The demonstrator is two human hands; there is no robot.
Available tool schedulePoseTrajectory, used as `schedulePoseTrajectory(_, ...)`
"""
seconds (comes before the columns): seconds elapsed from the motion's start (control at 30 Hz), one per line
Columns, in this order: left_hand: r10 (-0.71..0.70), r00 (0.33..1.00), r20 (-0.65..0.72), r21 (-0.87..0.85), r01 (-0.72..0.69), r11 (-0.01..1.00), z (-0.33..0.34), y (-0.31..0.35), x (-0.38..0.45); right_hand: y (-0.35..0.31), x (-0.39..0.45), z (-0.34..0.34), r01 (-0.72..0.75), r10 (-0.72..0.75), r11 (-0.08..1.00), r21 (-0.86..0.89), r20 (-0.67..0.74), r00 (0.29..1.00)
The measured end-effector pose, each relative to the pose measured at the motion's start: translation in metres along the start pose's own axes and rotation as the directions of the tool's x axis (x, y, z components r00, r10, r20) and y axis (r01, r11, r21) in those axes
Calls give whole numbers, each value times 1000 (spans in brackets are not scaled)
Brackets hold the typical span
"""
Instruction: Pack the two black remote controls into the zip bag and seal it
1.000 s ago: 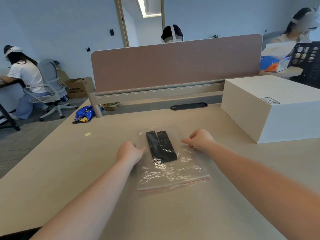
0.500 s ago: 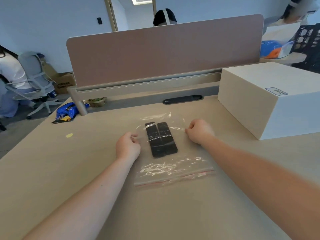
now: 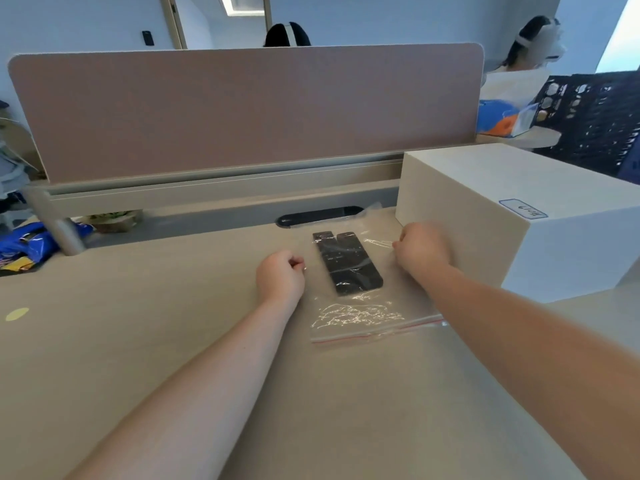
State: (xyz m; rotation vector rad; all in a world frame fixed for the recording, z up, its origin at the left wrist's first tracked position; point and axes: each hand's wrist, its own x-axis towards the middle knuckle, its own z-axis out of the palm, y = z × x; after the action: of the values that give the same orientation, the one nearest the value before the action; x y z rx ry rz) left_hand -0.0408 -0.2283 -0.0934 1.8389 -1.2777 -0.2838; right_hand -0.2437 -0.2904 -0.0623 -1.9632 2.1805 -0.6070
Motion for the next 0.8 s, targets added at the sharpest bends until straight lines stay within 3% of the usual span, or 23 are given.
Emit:
schedulePoseTrajectory(0.2,24,1000,6,17,-24,1000,25,13,16,0,17,-1,-24,18,994,-110,-59,998)
schedulePoseTrajectory(0.63,30,998,55,89,-35,995,19,11,3,1,-4,-4,139,-147,882,-451,18,989)
schedulePoseTrajectory(0.8,60,996,66,82,-65,995,8,11,-24,4,-22,-8,193,-165,857,-478,99,981)
